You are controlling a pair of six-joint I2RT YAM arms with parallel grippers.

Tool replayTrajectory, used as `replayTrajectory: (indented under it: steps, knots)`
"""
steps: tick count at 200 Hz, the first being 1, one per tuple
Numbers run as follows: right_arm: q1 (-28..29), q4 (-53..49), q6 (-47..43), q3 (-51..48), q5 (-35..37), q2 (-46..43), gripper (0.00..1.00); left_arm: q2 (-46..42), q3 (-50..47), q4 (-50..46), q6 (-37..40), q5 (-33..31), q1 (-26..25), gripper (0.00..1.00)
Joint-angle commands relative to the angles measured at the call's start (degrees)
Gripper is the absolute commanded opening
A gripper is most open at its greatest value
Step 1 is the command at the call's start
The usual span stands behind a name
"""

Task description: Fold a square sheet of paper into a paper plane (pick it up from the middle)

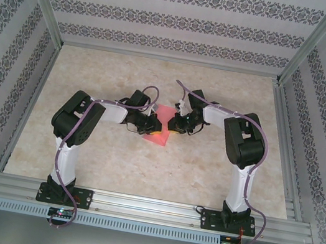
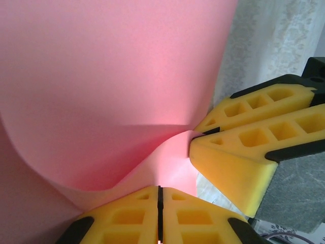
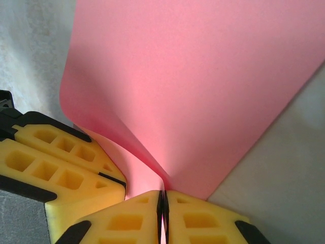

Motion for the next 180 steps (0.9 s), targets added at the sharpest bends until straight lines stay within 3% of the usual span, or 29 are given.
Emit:
replayTrajectory:
  steps: [1, 73, 129, 180]
  knots:
    - [0.25, -1.71, -1.44, 1.54, 1.4, 1.04, 0.14, 0.03, -0.13, -7.27, 1.61, -5.47, -0.89, 0.11]
    - [-0.99, -0.1, 1.8, -1.06, 4.24, -5.55, 0.25, 0.4, -1.18, -9.28, 0.17, -9.11, -1.55, 0.1]
    - [1.13, 4.25, 5.16, -5.75, 3.97, -8.17, 0.13, 0.49, -1.27, -9.32, -0.27, -9.64, -1.82, 0.1]
    - [2.68, 4.4, 5.95, -3.26, 4.31, -4.11, 0.11, 0.44, -0.96, -9.4, -0.32, -9.53, -1.96, 0.09]
